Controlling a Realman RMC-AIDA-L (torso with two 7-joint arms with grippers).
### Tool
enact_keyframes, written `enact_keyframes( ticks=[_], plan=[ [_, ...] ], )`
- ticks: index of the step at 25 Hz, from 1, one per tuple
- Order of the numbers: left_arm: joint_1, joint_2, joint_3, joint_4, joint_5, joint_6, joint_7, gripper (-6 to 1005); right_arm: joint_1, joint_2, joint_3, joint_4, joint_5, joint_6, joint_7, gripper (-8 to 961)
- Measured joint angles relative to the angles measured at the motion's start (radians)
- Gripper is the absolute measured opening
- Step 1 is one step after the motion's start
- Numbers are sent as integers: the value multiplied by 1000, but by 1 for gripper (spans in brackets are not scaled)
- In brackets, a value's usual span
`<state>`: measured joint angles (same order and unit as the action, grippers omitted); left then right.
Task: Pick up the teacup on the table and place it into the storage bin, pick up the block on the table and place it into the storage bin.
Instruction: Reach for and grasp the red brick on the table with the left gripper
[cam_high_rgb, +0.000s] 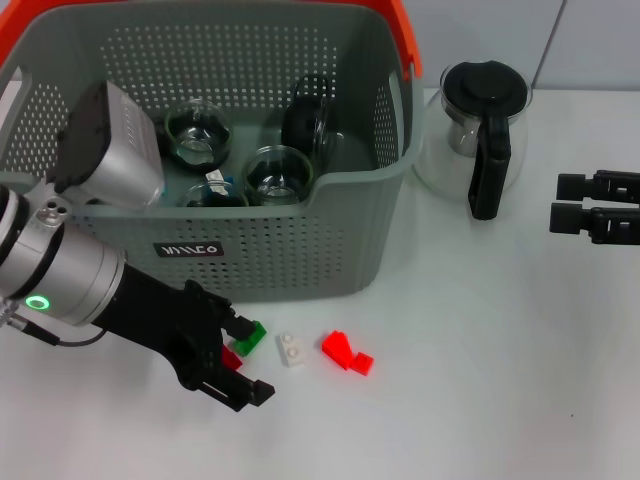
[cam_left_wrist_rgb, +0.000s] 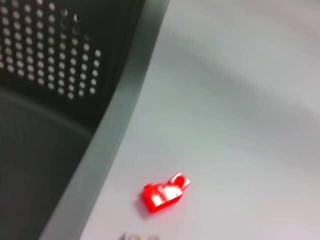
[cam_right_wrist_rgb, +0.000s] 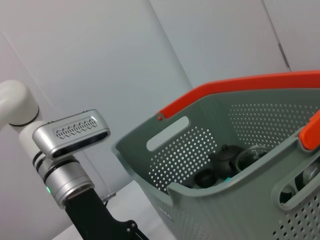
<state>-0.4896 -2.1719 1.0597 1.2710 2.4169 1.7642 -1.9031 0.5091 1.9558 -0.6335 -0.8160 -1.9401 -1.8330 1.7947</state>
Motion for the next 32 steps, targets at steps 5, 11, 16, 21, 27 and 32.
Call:
enact_keyframes(
  ticks=[5,11,16,21,27,32],
  plan=[
    [-4,0,18,-11,76,-41,3,854,1,0,1,0,1,0,0,822],
    [-11,0,66,-13,148,-79,-1,854,3,0,10,0,1,1,0,822],
    [-26,0,103,-18,179,-89,-41,855,1,0,11,0,1,0,0,822],
    [-34,0,112,-18,207,-109,-72,855,1,0,12,0,-1,1,0,822],
    [-35,0,121,-17,229,-141,-89,855,0,0,12,0,-2,1,0,822],
    [-34,-3,163,-20,252,-171,-123,855,1,0,12,0,-3,2,0,822]
  ],
)
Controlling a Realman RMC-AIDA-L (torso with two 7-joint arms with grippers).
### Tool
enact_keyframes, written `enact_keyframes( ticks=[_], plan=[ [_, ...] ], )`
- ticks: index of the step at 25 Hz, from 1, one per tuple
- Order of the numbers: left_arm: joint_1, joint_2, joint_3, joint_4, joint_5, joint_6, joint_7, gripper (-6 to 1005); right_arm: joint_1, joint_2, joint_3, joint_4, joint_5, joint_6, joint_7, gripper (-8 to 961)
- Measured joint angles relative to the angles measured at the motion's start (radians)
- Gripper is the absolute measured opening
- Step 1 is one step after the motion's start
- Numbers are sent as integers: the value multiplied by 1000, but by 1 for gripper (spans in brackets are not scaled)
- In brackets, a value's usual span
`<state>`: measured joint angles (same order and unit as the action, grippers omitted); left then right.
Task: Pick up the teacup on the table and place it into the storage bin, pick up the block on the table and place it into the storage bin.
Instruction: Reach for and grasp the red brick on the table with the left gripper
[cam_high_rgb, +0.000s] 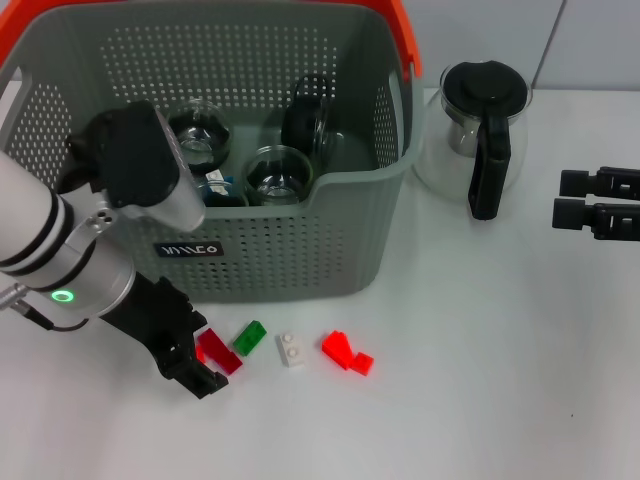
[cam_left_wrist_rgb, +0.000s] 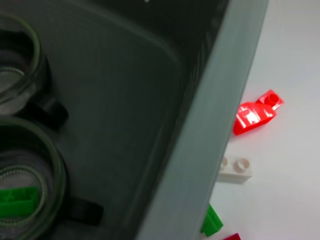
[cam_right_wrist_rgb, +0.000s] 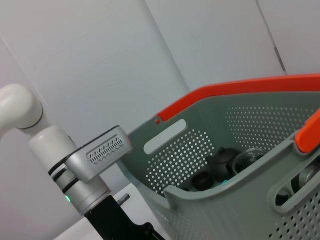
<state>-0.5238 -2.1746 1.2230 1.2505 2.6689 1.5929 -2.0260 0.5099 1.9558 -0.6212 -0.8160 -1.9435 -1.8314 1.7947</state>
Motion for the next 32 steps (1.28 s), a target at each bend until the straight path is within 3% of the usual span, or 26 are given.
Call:
enact_keyframes(
  ticks=[32],
  plan=[
    [-2,-3,83,-27,15,-30,-37,854,-5,-5,0,0,0,-1,0,821]
  ],
)
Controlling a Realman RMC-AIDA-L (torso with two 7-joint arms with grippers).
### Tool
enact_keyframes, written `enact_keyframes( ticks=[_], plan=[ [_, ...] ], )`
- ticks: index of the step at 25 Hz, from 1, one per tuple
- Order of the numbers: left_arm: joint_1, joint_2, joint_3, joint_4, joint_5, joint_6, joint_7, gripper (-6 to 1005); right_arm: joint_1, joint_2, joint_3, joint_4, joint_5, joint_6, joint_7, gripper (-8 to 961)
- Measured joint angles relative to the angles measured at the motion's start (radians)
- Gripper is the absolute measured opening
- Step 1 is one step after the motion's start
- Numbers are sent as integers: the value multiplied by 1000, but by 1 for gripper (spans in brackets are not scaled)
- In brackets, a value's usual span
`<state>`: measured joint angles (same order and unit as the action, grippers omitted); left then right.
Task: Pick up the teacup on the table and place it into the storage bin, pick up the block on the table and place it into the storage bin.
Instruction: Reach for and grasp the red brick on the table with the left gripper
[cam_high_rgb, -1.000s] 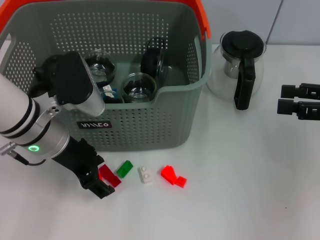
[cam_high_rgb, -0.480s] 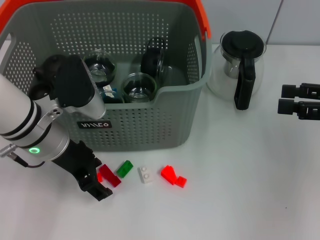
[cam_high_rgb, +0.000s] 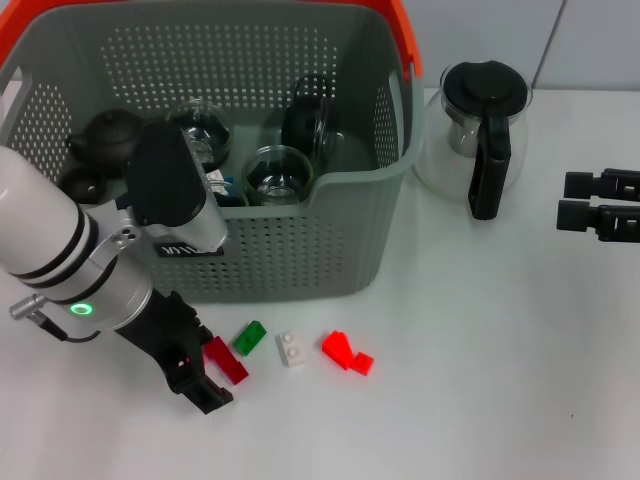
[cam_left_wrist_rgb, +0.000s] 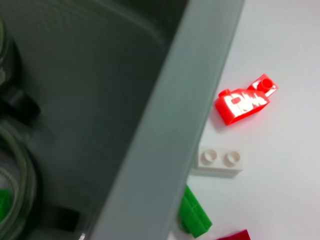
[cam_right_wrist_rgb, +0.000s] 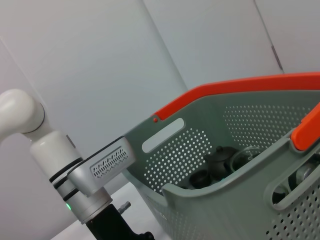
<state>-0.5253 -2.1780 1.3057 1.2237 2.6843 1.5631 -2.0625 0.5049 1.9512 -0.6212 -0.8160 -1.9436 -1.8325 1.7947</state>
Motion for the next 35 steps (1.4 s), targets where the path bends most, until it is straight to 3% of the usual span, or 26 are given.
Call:
enact_keyframes(
  ticks=[24,35],
  plan=[
    [-24,0,105,1,-23,-24,-41,854,-2,-2,0,0,-1,-1,0,822],
    [-25,0,107,4,-18,-16,-42,854,-3,-3,0,0,-1,-1,0,821]
  ],
)
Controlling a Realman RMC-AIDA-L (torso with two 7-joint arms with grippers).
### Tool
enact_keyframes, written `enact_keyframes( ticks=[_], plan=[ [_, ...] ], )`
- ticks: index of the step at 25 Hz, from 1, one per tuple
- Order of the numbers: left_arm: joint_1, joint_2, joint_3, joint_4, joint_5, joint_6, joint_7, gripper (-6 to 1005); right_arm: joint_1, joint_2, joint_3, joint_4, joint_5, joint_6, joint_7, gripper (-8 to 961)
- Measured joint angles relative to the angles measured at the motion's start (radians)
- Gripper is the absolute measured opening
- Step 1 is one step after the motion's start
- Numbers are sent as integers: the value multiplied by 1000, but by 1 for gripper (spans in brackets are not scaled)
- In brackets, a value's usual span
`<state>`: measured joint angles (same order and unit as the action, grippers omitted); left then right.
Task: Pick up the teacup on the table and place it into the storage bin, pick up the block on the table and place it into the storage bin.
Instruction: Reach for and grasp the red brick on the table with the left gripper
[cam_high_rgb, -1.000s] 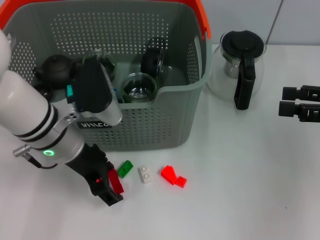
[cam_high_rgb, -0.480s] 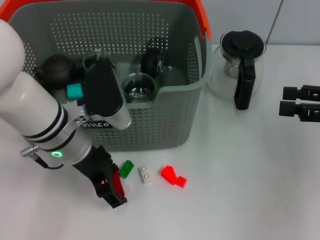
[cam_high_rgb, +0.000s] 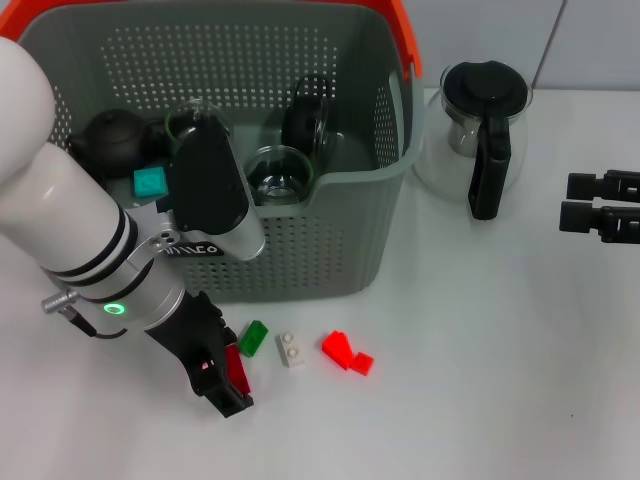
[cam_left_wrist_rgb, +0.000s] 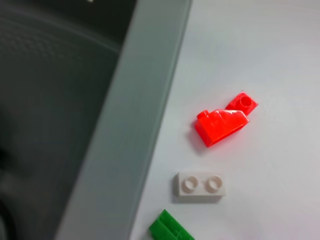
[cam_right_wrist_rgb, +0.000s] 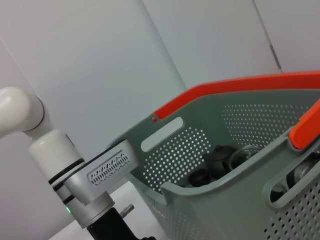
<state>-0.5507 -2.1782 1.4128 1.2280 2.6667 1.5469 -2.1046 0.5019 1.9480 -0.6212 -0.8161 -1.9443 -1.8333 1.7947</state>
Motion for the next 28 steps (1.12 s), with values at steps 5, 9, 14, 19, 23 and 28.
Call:
enact_keyframes(
  ticks=[5,9,14,19,23,28],
  plan=[
    [0,0,1,0,3,-6,-1,855,0,0,0,0,0,1,0,822],
    [-1,0,1,1,10,2,-1,855,0,-1,0,0,0,1,0,822],
    [0,0,0,2,19,12,-2,855,0,-1,0,0,0,2,0,821],
    [0,1,-10,7,20,30,-2,855,0,-3,0,0,1,2,0,821],
    [0,1,-13,11,21,53,-2,854,0,-3,0,0,1,7,0,822],
    [1,2,-15,13,20,66,-9,854,0,-3,1,0,2,8,-2,822]
  ],
)
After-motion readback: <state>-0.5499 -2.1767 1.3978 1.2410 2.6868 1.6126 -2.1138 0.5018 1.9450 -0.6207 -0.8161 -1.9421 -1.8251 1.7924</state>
